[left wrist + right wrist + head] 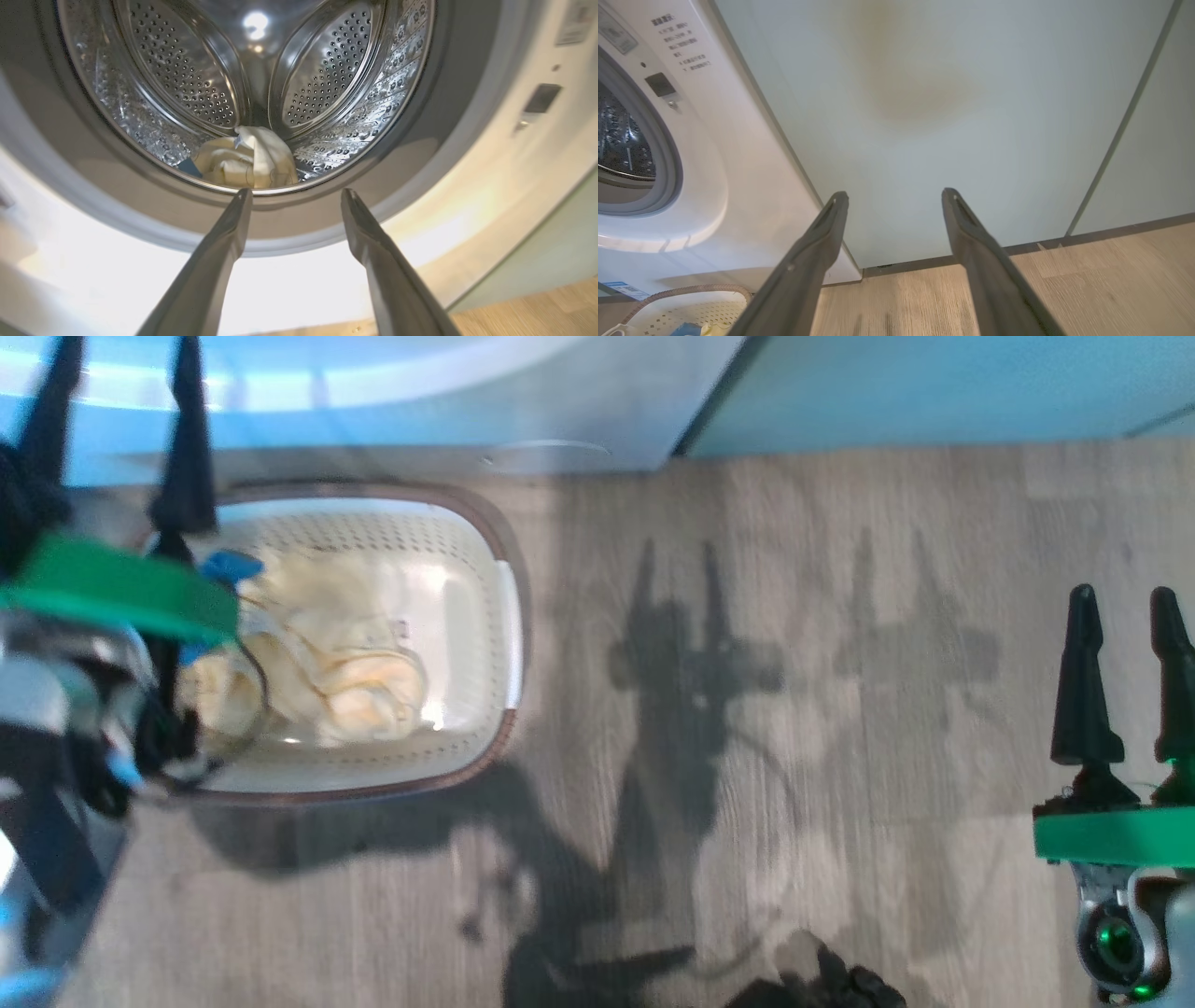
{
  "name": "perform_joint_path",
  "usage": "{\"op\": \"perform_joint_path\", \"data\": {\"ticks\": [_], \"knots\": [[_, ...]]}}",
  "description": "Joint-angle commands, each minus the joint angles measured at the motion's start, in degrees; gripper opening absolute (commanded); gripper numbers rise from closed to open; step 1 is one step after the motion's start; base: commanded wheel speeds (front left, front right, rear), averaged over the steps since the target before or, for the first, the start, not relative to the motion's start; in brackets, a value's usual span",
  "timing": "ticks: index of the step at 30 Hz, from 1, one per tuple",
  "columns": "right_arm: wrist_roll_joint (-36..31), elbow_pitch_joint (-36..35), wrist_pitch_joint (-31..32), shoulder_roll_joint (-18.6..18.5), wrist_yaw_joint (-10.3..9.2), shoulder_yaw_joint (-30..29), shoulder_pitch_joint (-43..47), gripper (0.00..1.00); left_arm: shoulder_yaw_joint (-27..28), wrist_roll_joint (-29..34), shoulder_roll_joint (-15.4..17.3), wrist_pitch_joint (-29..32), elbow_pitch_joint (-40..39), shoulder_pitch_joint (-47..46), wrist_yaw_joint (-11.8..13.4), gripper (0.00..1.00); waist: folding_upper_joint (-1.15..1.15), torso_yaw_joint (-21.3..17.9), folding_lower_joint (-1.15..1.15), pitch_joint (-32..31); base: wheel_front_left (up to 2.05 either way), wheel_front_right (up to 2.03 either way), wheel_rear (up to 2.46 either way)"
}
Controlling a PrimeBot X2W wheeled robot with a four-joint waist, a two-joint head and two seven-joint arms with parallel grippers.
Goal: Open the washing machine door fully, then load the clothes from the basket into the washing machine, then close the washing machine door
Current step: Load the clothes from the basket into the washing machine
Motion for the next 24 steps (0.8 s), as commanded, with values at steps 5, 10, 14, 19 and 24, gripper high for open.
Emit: {"op": "perform_joint_path", "data": {"ticks": [5,10,14,19,24], "knots": [[-3.15,-1.15,-0.38,-0.89,-0.16,-0.08,2.3,1.0,2.1,0.89,-0.66,-3.33,-4.75,7.78,2.84,1.0,0.0,4.68,0.01,-5.36,0.0,0.0,0.0],[-5.86,-0.25,-0.38,-0.89,-0.16,-0.62,3.72,1.0,1.75,-1.16,-4.68,-5.87,-2.44,14.18,4.04,1.0,0.0,8.27,0.01,-9.4,0.0,0.0,0.0],[-7.72,0.85,-0.38,-0.89,-0.16,-0.99,4.99,1.0,1.78,-2.34,-7.45,-7.41,0.2,17.16,4.18,1.0,0.0,10.87,0.01,-12.65,0.0,0.0,0.0],[-10.01,2.6,-0.38,-0.89,-0.16,-1.8,6.9,1.0,2.52,-3.17,-10.78,-8.61,3.07,20.64,3.98,1.0,0.0,13.89,0.01,-17.29,0.0,0.0,0.0],[-10.42,3.14,-0.38,-0.89,-0.16,-2.12,8.64,1.0,3.61,-3.41,-12.84,-8.91,4.1,23.88,4.37,1.0,0.0,15.43,0.01,-20.76,0.0,0.0,0.0]]}}
